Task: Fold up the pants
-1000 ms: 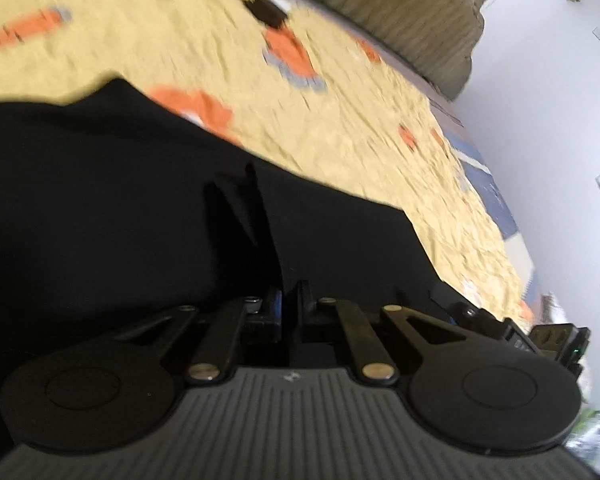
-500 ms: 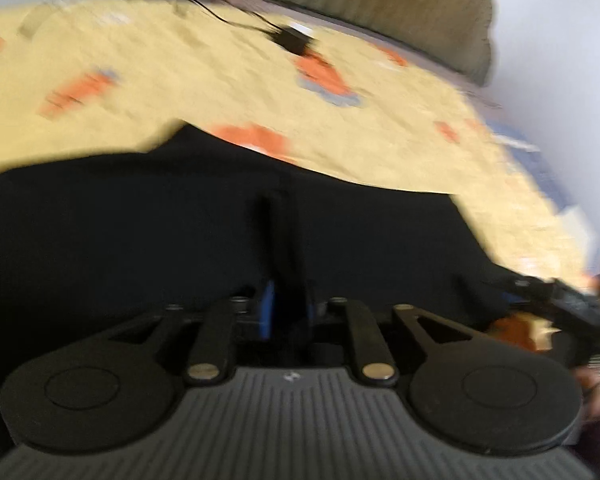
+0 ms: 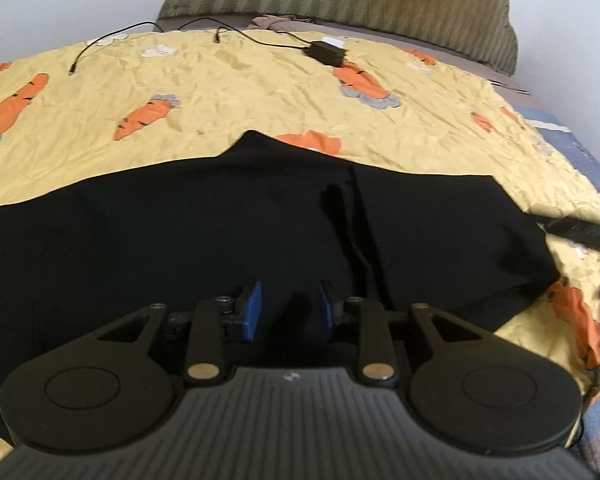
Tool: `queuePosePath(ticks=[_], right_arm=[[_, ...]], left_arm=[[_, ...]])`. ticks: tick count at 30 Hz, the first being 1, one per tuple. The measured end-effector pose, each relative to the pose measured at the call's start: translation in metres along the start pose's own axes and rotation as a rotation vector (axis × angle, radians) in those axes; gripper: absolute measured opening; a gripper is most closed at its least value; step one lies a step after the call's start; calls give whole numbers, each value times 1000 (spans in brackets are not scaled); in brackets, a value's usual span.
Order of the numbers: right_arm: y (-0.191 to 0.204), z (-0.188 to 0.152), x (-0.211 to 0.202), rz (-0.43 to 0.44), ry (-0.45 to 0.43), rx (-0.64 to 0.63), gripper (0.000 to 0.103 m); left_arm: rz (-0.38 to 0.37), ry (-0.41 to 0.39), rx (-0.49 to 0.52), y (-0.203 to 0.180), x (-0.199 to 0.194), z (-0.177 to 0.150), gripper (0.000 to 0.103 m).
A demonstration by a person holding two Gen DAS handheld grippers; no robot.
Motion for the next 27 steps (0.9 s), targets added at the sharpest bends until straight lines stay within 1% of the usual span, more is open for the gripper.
queuePosePath(ticks=[1,3,4,6,8,9,10,11,12,13,14,15,16,17,18,19,20,21,22,24,27], right_arm=[[3,-7,8,-46,30,-55,74],[8,-18,13,-97,20,-162,74],[11,-19,11,-114,6,-189,73],[15,-15,-1,-152,-42,-190,71],[21,-10,-18,-86,-109,-174,71],[22,-10,-20,-59,-101,-152,71],[20,-11,-15,-29,-55,-122,70],[17,-14,-4,-8,15,-97,57],[12,-18,8,-10,80,-65,50],[7,-19,6,-11,58,-18,49],[3,-16,1,18,50,28,48],[-1,-13,-7,68,32,83,47],[-4,-10,-13,100,9,123,47],[-8,-9,-15,109,10,141,46],[-11,-10,-12,102,27,149,40],[-16,-11,-5,81,54,158,37],[-24,-17,1,62,85,195,33],[-32,-19,-4,84,77,263,33],[-42,-20,-6,120,90,342,33],[-54,-24,-11,182,101,430,33],[-63,-35,-9,215,102,559,33]], left_arm=[[1,-9,13,-2,-2,-1,27],[29,-21,47,-4,-7,-3,29],[59,-30,74,-6,-10,-5,30],[104,-45,109,-5,-13,-6,34],[112,-51,112,-3,-15,-7,37],[111,-50,107,-2,-15,-7,37],[111,-48,102,-1,-15,-7,37],[116,-47,105,-2,-14,-7,39],[126,-48,115,-2,-15,-8,43],[134,-54,127,-3,-17,-9,46],[137,-64,138,-3,-20,-11,56],[141,-71,143,-2,-22,-12,64],[146,-74,143,0,-23,-13,65],[147,-73,140,2,-23,-13,65],[146,-71,133,3,-23,-12,65],[147,-70,123,5,-23,-12,65],[149,-70,112,7,-24,-12,65],[148,-74,107,8,-27,-11,65],[150,-82,105,11,-30,-12,65],[162,-88,101,15,-35,-13,66],[164,-68,72,23,-34,-15,67]])
Point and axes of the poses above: each gripper's, at about its wrist camera, not at the fingertips, and x roughly the way its jaws point, y to its left, z to its top, the point moved 1 cm from there along x, roughly the way its jaws point, and after that the axes turned 13 degrees about -y, right-handed, at the moved point
